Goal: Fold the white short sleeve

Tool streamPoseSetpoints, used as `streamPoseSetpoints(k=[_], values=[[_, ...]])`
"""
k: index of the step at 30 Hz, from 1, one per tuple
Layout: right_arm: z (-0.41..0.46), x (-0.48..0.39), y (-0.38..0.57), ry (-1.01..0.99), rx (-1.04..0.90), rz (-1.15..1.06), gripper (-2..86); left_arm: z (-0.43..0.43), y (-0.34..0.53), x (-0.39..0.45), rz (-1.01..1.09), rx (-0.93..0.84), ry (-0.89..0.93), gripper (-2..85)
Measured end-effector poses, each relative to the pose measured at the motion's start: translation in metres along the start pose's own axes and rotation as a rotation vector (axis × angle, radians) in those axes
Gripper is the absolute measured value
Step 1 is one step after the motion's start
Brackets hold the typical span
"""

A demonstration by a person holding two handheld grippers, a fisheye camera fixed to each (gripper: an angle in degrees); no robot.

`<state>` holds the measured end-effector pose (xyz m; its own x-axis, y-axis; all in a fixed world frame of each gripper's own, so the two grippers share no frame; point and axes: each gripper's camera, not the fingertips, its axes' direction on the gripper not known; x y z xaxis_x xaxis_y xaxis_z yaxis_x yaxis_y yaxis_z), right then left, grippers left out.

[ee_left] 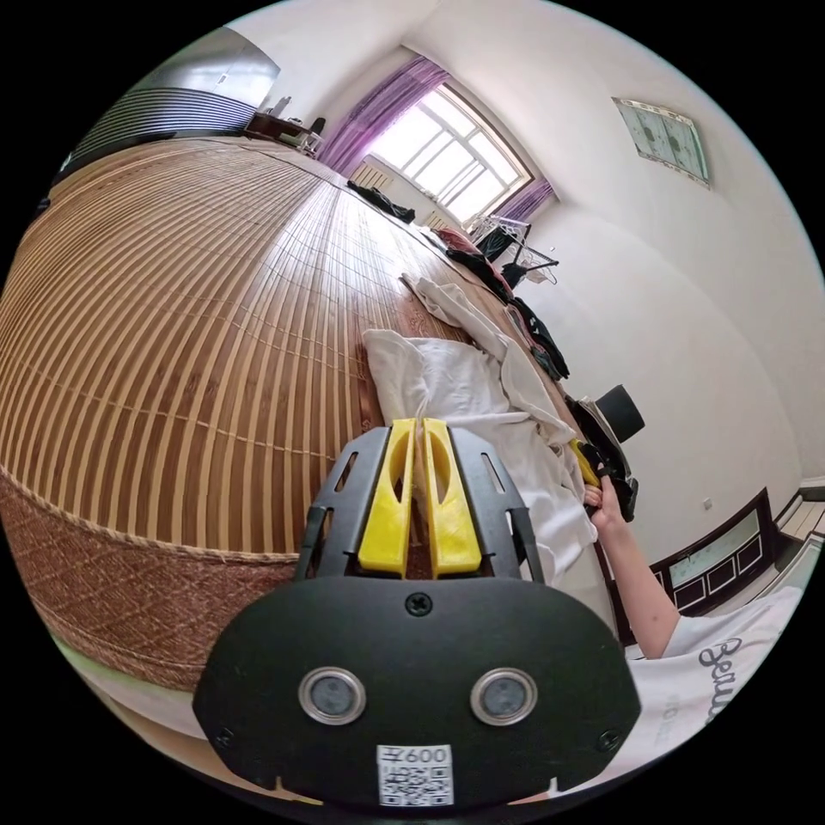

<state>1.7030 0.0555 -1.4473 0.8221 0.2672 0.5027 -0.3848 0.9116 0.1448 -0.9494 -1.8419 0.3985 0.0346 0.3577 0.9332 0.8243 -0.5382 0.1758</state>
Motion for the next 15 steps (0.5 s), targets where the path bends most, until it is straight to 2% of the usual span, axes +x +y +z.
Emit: streamPoseSetpoints(k=[8, 15], values=[[-0.013, 0.005, 0.001, -0.088, -0.042, 0.012, -0.8, 0.011, 0.016, -0.011, -0.012, 0.011, 0.020, 1.7], [-0.008, 0.000, 0.014, -0.074, -0.052, -0.011, -0.7, 0.030, 0.041, -0.018, -0.028, 0.032, 0.050, 1.7]])
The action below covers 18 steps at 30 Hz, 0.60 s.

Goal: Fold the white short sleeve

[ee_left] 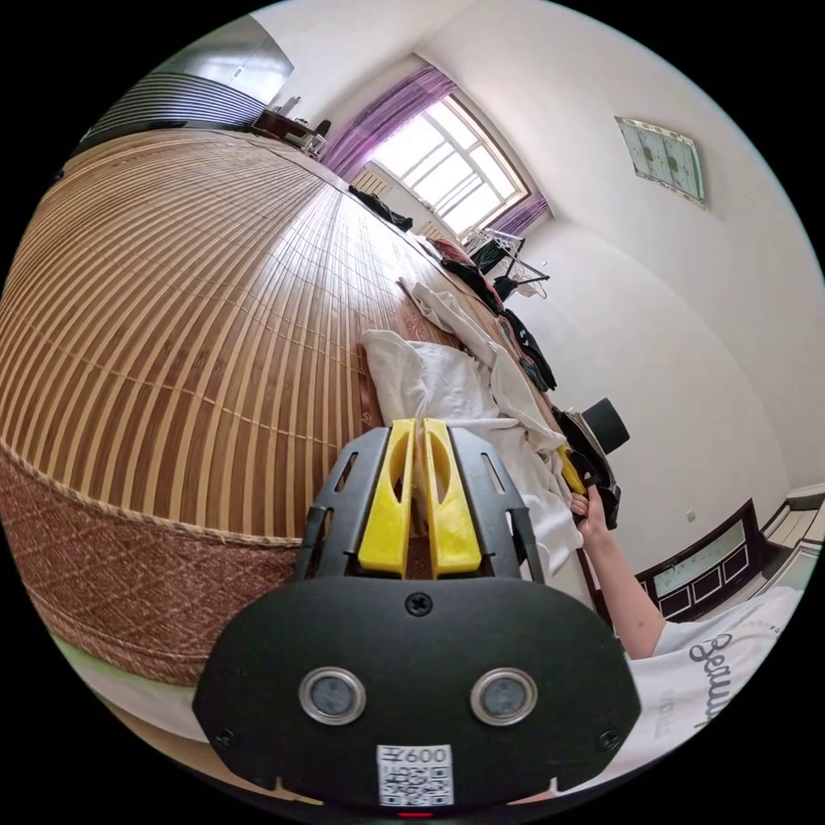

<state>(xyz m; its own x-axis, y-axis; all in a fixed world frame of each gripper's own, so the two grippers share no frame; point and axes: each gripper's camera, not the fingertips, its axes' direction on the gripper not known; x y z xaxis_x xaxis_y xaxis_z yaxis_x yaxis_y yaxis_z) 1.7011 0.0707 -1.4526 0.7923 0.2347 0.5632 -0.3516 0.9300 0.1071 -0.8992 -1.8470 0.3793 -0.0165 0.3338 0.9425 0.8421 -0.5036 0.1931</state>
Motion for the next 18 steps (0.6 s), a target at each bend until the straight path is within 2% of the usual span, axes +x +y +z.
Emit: streamPoseSetpoints(k=[6, 9, 12, 14, 16, 18], values=[[0.022, -0.002, 0.014, 0.047, -0.038, -0.006, 0.5, 0.029, 0.027, 0.009, 0.031, 0.011, -0.049, 1.7], [0.009, -0.036, 0.034, 0.077, 0.068, -0.196, 4.9, 0.036, 0.048, 0.022, 0.055, 0.037, -0.126, 1.5], [-0.004, -0.091, 0.066, 0.355, 0.205, -0.419, 5.4, 0.024, 0.093, 0.055, 0.210, 0.176, -0.401, 1.1], [-0.004, -0.130, 0.090, 0.518, 0.258, -0.600, 3.5, 0.014, 0.135, 0.082, 0.431, 0.253, -0.610, 0.7], [0.002, -0.150, 0.106, 0.464, 0.210, -0.739, 2.8, 0.010, 0.161, 0.093, 0.545, 0.339, -0.745, 0.6], [0.027, -0.160, 0.115, 0.323, 0.000, -0.833, 2.3, 0.014, 0.169, 0.104, 0.666, 0.391, -0.803, 0.5]])
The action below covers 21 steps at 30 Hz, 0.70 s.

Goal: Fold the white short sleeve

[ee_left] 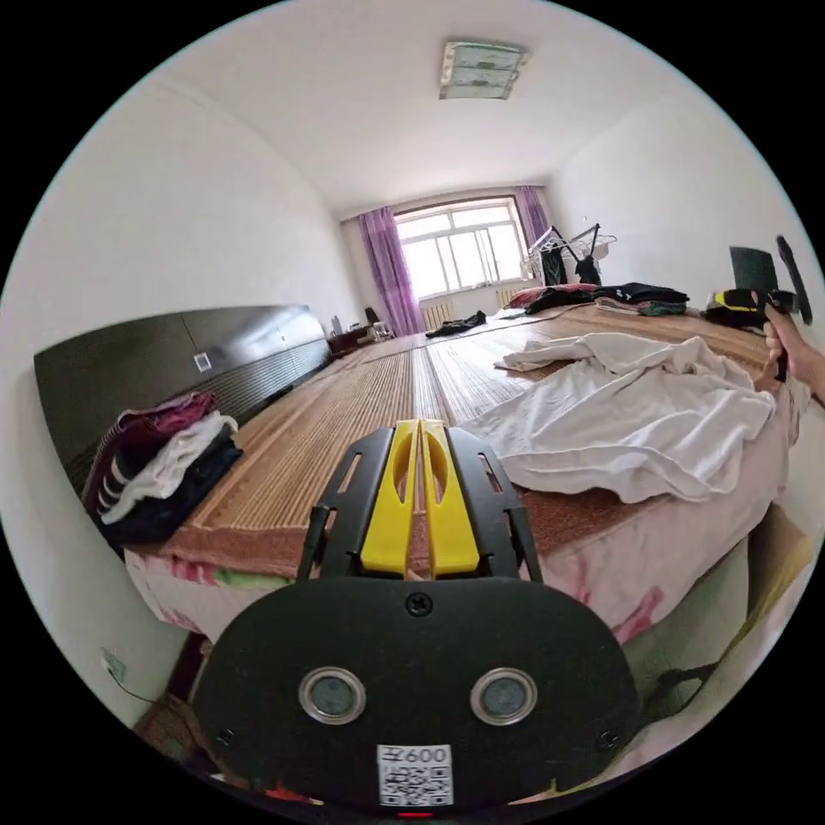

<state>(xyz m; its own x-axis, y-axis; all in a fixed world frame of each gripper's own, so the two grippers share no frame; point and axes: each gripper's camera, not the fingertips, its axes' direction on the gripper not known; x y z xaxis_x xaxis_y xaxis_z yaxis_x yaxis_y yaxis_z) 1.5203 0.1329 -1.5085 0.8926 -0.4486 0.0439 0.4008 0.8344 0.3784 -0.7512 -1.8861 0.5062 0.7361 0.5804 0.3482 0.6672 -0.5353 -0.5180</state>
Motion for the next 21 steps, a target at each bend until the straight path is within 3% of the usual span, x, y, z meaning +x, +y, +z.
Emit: streamPoseSetpoints(k=[2, 5, 7, 10, 12, 16, 21], values=[[0.057, -0.018, 0.001, -0.217, -0.301, 0.047, 3.1, 0.013, -0.025, 0.017, 0.052, 0.018, 0.066, 0.5], [0.116, -0.048, 0.022, -0.143, -0.505, -0.003, 2.9, 0.053, -0.065, 0.062, 0.153, -0.043, 0.221, 0.7], [0.136, -0.056, 0.039, -0.019, -0.530, -0.021, 0.5, 0.085, -0.082, 0.100, 0.262, -0.127, 0.253, 0.8], [0.135, -0.055, 0.062, -0.064, -0.441, 0.031, -0.6, 0.132, -0.072, 0.165, 0.445, -0.179, 0.173, 0.8], [0.135, -0.054, 0.073, -0.083, -0.414, 0.075, -0.7, 0.174, -0.041, 0.208, 0.637, -0.363, 0.133, 0.7], [0.149, -0.077, 0.068, 0.107, -0.461, -0.002, -0.8, 0.158, 0.004, 0.267, 0.862, -0.285, -0.143, 0.7], [0.209, -0.088, 0.055, 0.318, -0.507, -0.212, -0.8, 0.130, 0.028, 0.268, 0.828, -0.381, -0.218, 0.6]])
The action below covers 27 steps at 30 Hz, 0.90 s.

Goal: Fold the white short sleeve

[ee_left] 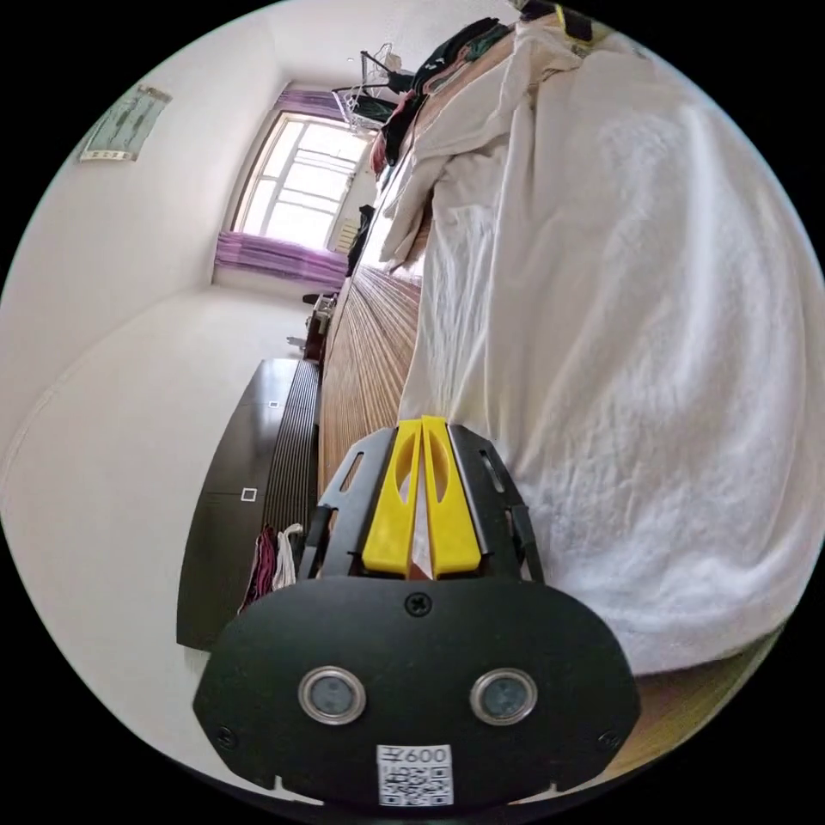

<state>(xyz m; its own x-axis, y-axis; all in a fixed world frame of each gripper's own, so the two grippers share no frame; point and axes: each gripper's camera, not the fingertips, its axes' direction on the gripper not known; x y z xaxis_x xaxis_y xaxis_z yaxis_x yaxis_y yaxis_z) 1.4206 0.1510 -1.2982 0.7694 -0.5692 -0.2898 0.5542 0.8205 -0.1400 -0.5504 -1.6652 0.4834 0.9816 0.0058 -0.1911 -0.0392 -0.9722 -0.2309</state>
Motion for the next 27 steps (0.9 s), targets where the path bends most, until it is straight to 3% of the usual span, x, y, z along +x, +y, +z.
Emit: streamPoseSetpoints(k=[4, 9, 11, 13, 15, 17, 21, 24, 26, 27], values=[[0.024, 0.020, -0.038, -0.007, -0.040, 0.095, -0.8, -0.031, 0.044, 0.011, -0.004, 0.001, 0.031, 0.6], [-0.026, -0.008, -0.049, -0.079, 0.231, 0.042, -0.8, -0.078, 0.079, 0.042, 0.081, -0.014, 0.002, 0.6], [-0.061, -0.027, -0.038, -0.077, 0.393, 0.010, -0.6, -0.086, 0.090, 0.026, -0.002, -0.012, 0.105, 0.7], [-0.079, -0.037, -0.031, -0.131, 0.429, -0.030, -0.3, -0.081, 0.100, -0.005, -0.154, -0.025, 0.220, 0.7], [-0.090, -0.049, -0.027, -0.356, 0.392, -0.208, 0.5, -0.073, 0.112, -0.041, -0.324, -0.020, 0.292, 0.7], [-0.087, -0.084, -0.031, -0.595, 0.210, -0.421, 6.3, -0.064, 0.124, -0.083, -0.475, 0.025, 0.353, 0.7], [-0.065, -0.159, -0.019, -0.553, 0.002, -0.605, 10.5, -0.042, 0.108, -0.116, -0.479, 0.114, 0.445, 0.8], [-0.040, -0.203, -0.007, -0.339, -0.081, -0.686, 4.9, -0.008, 0.081, -0.117, -0.457, 0.124, 0.511, 0.8], [-0.038, -0.212, -0.010, -0.308, -0.102, -0.744, 0.4, 0.041, 0.068, -0.093, -0.377, 0.054, 0.659, 0.8], [-0.040, -0.211, -0.014, -0.314, -0.104, -0.749, 0.0, 0.048, 0.072, -0.087, -0.389, 0.071, 0.651, 0.8]])
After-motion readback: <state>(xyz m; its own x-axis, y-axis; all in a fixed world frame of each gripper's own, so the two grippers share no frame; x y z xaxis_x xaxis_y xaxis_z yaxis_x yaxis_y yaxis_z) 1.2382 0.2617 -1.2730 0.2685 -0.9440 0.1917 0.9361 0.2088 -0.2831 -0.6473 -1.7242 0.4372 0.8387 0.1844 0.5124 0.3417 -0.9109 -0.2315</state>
